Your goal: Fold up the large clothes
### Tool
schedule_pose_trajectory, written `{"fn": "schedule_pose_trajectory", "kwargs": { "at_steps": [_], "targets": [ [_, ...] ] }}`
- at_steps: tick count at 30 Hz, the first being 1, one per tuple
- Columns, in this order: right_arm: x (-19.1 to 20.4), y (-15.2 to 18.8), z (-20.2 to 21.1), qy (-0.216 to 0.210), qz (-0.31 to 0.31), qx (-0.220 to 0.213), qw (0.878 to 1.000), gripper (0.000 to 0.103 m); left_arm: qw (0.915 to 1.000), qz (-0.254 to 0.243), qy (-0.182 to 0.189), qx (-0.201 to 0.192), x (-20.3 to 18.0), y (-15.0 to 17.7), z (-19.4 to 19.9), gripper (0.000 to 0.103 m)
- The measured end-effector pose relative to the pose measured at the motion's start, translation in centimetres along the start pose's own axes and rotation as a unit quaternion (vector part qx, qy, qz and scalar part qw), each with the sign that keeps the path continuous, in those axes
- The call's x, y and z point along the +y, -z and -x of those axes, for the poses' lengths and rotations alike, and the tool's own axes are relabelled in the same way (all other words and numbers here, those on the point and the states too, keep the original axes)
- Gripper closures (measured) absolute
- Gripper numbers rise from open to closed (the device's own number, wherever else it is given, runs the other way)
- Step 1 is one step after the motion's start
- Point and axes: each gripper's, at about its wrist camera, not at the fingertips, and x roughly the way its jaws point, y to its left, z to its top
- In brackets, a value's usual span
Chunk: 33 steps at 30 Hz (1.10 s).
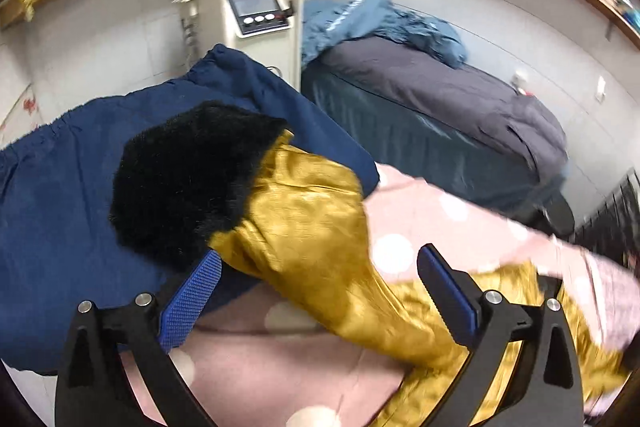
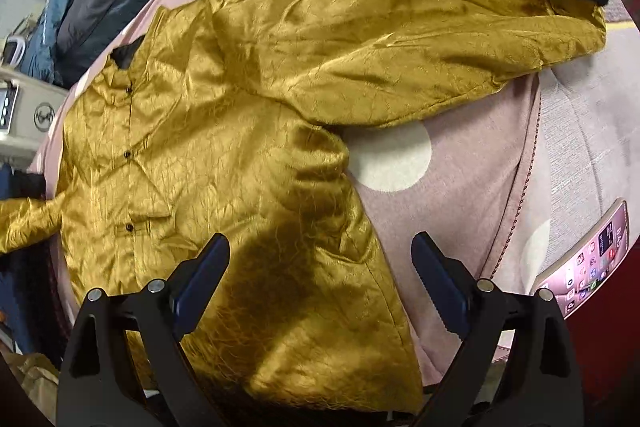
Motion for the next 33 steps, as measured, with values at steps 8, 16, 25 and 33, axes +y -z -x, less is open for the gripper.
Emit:
{"fn": "schedule_pose_trajectory", "kwargs": {
  "at_steps": [8,16,25,33],
  "targets": [
    [2.7,3.6,-1.7,0.007,0.122,0.041,0.992,0.012,0.9863,-0.135,0.039,0.087,-3.0,8.8,0.3,0.006],
    [0.4,7.0,-1.4,0.065,0.238,0.034,0.968,0.012,0.9618,-0.177,0.048,0.204,-1.8,19.2,-3.0,0.007],
    [-4.4,13.3,-2.9,0.045,0.260,0.109,0.958,0.012,0.9353,-0.186,0.091,0.287,0.4,30.2,-3.3,0.007],
    [-2.4,16.9,-5.1,0.047,0.269,0.142,0.951,0.078,0.9367,-0.155,0.149,0.276,-4.8,31.3,-4.3,0.015]
  ]
}}
